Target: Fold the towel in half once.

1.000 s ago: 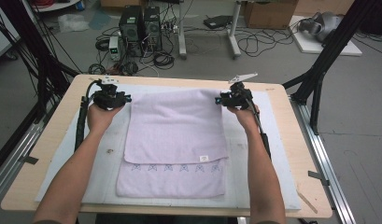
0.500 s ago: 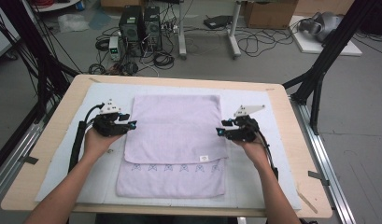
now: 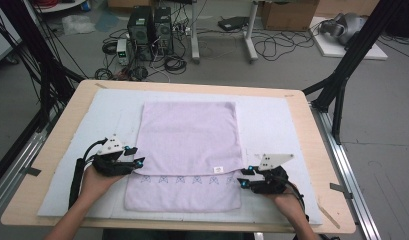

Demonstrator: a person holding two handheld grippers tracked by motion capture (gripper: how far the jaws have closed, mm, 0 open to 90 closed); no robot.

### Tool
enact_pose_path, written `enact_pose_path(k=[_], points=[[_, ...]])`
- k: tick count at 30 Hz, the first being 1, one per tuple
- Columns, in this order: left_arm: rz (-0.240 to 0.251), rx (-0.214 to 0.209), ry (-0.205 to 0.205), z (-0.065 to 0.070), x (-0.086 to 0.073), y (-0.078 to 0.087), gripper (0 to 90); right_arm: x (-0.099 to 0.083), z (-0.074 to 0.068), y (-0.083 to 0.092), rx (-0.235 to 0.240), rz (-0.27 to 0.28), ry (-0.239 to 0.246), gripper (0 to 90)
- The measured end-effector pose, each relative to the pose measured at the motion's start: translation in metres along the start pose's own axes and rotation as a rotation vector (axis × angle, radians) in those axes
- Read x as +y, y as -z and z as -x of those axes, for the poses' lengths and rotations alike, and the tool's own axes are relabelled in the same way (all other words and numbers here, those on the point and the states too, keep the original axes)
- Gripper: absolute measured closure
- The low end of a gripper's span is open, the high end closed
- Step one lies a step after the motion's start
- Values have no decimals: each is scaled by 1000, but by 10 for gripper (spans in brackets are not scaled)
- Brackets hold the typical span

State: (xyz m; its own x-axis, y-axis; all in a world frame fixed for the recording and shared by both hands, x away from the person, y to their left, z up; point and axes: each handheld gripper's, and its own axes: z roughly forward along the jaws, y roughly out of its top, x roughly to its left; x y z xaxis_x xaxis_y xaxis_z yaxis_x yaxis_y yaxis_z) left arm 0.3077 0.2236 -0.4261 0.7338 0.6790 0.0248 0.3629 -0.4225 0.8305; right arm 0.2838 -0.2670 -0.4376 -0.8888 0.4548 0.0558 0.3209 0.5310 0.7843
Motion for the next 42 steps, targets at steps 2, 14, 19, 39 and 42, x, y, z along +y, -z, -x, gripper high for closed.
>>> enact_pose_path(k=[2,14,19,39,42], points=[[5,-2,3,2,-3,3,498,-5,-7,-2,21,-19,10,604],[-4,-4,-17,8,-10,4,490,9,-12,-17,71,-67,46,893],[-6,-1,-22,8,-12,7,487,12,-14,-7,67,-44,53,893],[-18,-29,-38,11,-14,8,493,0,-11,8,46,-23,16,688],[-27,-44,-42,11,-14,6,497,9,2,4,-1,0,7,625]])
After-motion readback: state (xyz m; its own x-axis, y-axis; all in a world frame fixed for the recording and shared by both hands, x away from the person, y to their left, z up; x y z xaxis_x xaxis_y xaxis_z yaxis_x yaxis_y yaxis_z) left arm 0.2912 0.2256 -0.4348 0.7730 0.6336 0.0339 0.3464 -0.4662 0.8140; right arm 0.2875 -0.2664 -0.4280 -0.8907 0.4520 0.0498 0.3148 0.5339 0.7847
